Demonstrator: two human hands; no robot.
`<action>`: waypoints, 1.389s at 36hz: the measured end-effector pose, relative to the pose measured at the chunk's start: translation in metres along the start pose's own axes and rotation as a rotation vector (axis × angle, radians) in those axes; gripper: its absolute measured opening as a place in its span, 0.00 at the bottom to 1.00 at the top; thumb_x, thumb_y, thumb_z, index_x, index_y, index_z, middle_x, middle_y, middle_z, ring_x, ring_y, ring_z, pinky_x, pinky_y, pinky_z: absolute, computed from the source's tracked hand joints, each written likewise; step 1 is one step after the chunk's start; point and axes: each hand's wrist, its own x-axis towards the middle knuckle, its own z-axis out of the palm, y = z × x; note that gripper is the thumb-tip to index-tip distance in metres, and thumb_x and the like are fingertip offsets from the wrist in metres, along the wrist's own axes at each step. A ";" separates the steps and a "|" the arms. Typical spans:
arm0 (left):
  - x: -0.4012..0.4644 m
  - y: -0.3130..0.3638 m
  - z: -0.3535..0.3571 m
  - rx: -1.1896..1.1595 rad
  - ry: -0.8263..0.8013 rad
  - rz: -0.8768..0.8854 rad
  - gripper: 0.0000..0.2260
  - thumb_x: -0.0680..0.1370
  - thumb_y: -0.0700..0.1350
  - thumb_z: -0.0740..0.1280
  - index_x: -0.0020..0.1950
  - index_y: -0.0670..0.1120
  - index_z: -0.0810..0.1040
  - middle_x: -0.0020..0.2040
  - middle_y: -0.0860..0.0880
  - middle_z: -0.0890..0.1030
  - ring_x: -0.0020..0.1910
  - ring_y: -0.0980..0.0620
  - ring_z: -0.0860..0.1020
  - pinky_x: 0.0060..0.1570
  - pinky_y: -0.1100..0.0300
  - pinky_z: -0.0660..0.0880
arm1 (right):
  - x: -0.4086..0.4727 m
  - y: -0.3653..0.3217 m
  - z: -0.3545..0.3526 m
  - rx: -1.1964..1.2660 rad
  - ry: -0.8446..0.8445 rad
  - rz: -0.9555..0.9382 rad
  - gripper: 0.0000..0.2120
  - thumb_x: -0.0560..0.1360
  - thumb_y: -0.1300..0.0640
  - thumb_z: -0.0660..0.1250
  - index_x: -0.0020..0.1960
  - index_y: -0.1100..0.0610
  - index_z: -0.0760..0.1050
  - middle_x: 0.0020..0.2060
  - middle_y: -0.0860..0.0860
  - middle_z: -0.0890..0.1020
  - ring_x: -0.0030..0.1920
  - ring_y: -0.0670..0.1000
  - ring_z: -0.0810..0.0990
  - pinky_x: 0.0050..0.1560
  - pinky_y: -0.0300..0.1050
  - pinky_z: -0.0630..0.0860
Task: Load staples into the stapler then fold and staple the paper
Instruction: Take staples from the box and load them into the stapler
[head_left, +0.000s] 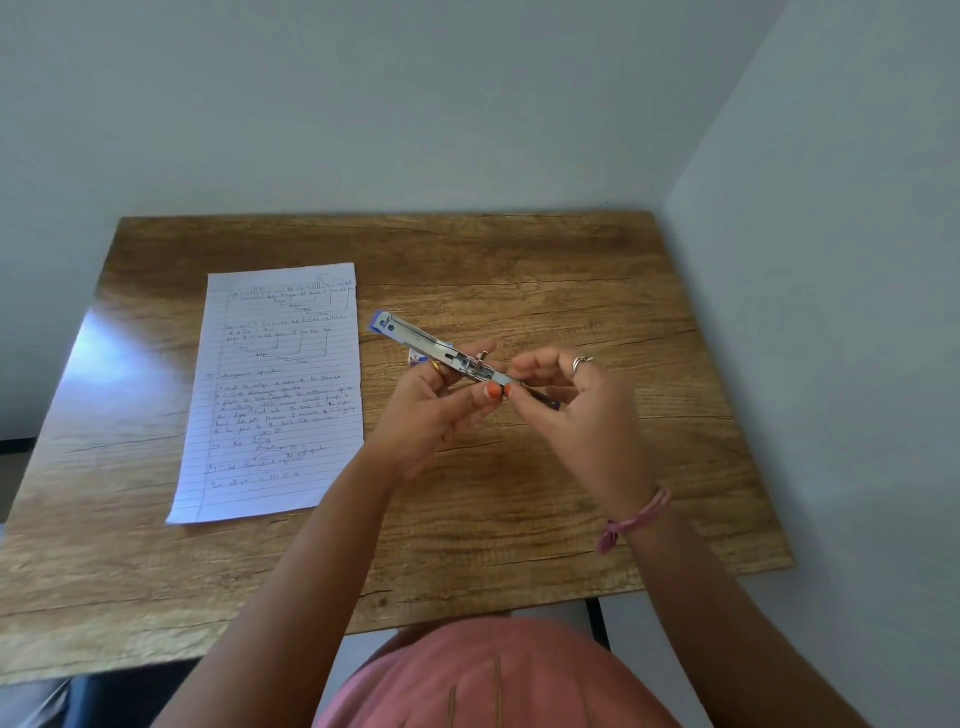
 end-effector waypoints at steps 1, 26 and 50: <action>0.000 0.000 0.000 0.007 0.002 -0.003 0.24 0.67 0.38 0.75 0.63 0.45 0.77 0.55 0.44 0.84 0.55 0.48 0.82 0.49 0.62 0.79 | 0.000 0.000 0.001 -0.004 0.007 -0.002 0.07 0.71 0.59 0.75 0.49 0.55 0.81 0.44 0.44 0.85 0.45 0.40 0.83 0.45 0.41 0.82; -0.004 0.006 -0.002 -0.039 0.004 -0.077 0.22 0.72 0.34 0.69 0.66 0.38 0.73 0.54 0.45 0.84 0.53 0.49 0.83 0.46 0.63 0.80 | 0.006 0.022 -0.025 -0.143 -0.345 -0.217 0.18 0.78 0.64 0.55 0.60 0.53 0.79 0.56 0.48 0.79 0.52 0.54 0.81 0.53 0.53 0.78; -0.010 0.011 -0.009 0.060 0.035 -0.005 0.18 0.72 0.38 0.68 0.63 0.39 0.75 0.55 0.43 0.82 0.58 0.45 0.81 0.50 0.62 0.79 | 0.022 0.019 -0.041 -0.158 -0.382 -0.213 0.20 0.76 0.75 0.55 0.51 0.59 0.82 0.57 0.52 0.79 0.29 0.38 0.73 0.28 0.28 0.64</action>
